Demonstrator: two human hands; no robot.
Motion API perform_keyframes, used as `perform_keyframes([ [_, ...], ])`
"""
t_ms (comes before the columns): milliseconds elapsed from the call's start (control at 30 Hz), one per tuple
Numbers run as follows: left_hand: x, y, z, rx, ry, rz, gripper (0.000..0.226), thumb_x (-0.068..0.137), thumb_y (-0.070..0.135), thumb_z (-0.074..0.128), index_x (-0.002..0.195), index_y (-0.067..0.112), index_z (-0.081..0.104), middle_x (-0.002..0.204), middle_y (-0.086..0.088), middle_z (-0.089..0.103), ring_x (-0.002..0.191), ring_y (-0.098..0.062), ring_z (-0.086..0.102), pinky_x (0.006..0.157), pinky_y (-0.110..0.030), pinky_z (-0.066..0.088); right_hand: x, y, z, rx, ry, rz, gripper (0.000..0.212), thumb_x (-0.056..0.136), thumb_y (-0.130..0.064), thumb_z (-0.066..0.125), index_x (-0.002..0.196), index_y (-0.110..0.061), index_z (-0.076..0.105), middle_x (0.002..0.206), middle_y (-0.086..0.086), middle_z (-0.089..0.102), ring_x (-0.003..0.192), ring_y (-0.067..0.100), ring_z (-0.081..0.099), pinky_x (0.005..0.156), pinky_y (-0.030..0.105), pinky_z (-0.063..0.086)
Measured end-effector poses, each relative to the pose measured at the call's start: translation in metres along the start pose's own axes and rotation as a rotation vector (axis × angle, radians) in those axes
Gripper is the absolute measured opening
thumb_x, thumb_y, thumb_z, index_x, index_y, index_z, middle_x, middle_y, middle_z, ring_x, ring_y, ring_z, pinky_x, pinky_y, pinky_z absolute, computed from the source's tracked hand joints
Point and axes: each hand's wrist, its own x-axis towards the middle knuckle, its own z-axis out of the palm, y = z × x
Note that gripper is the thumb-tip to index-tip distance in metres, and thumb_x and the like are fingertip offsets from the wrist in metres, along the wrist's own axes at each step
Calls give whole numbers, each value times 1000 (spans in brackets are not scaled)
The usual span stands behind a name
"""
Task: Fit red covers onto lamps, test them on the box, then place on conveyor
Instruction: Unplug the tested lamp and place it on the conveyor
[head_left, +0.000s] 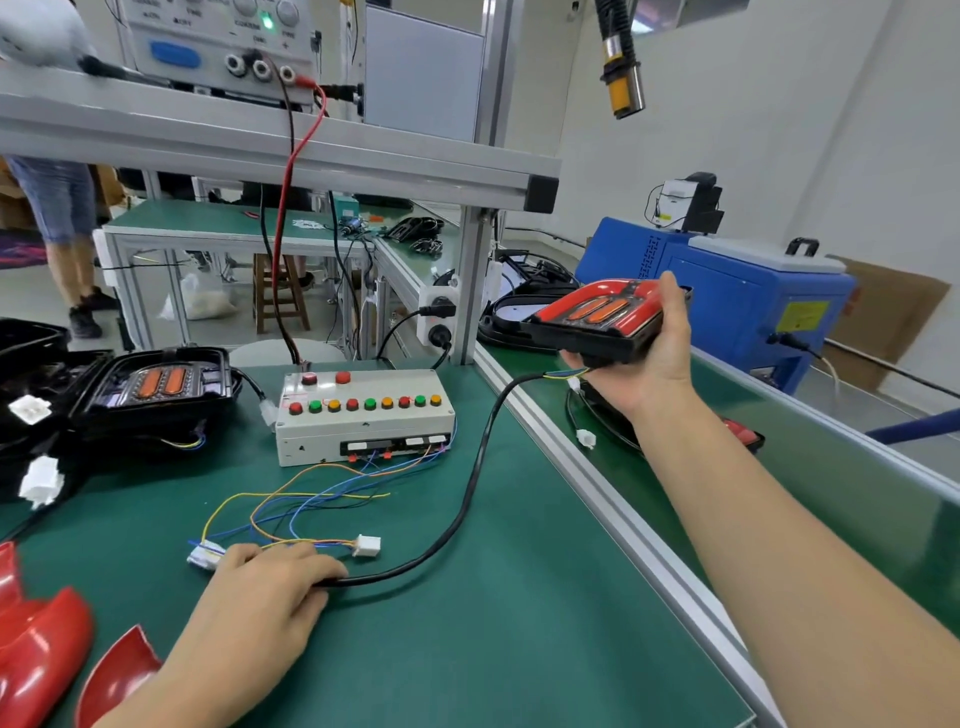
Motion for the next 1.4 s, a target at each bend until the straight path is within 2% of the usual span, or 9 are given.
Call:
perform_keyframes([
  [133, -1, 4, -7, 4, -7, 4, 25, 89, 22, 59, 104, 41, 65, 92, 25, 57, 97, 1, 56, 85, -23, 25, -5, 5, -12, -2, -36, 22, 64, 76, -58, 69, 121, -14, 61, 118, 17, 69, 105, 36, 66, 87, 53, 54],
  [233, -1, 2, -6, 36, 124, 116, 32, 59, 2, 84, 71, 28, 72, 66, 18, 60, 66, -8, 61, 68, -27, 33, -13, 13, -29, -21, -24, 59, 62, 75, -56, 68, 117, -12, 62, 116, 19, 69, 106, 37, 66, 93, 55, 51],
  [467, 2, 16, -20, 169, 442, 236, 23, 59, 6, 59, 68, 20, 74, 73, 4, 64, 78, -21, 40, 61, -36, 35, -37, 33, -84, -243, 167, 227, 37, 92, -43, 57, 116, -16, 66, 110, 14, 72, 88, 30, 72, 84, 44, 52],
  [600, 7, 27, -24, 190, 485, 248, 37, 68, 6, 36, 67, 16, 72, 73, 2, 65, 71, -20, 34, 50, -34, 40, -50, 40, -110, -308, 223, 279, 26, 95, -33, 56, 112, -16, 65, 97, 17, 75, 75, 30, 74, 57, 43, 58],
  [800, 17, 43, -20, 149, 497, 300, 39, 69, 2, 31, 67, 11, 68, 78, 0, 66, 72, -22, 48, 51, -30, 43, -49, 34, -123, -602, 310, 314, 30, 92, -35, 62, 103, -7, 67, 91, 15, 75, 74, 27, 74, 67, 39, 53],
  [1033, 21, 63, -11, 35, 395, 431, 27, 66, 1, 45, 75, 9, 69, 89, 0, 66, 78, -18, 45, 72, -24, 40, -37, 27, -109, -1378, 265, 102, 27, 92, -30, 63, 93, -3, 69, 94, 16, 74, 88, 32, 70, 88, 45, 54],
  [1200, 21, 78, -4, -149, 334, 398, 25, 65, -4, 58, 81, 10, 70, 92, 4, 67, 76, -18, 52, 71, -22, 42, -48, 40, -70, -2032, 225, -121, 38, 94, -37, 54, 114, -5, 59, 123, 15, 58, 112, 34, 54, 96, 42, 44],
  [1300, 23, 83, -1, -313, 349, 312, 25, 67, -7, 58, 80, 9, 71, 90, 5, 69, 77, -18, 55, 73, -20, 42, -71, 59, -35, -1693, -17, -315, 36, 96, -34, 56, 126, -13, 60, 131, 3, 59, 118, 21, 55, 95, 27, 40],
  [1400, 24, 85, -1, -359, 340, 283, 23, 68, -6, 57, 79, 9, 71, 88, 5, 69, 77, -20, 57, 73, -23, 42, -96, 84, 1, -1251, -314, -70, 23, 93, -32, 60, 116, -27, 62, 117, -4, 69, 108, 6, 63, 99, 20, 46],
])
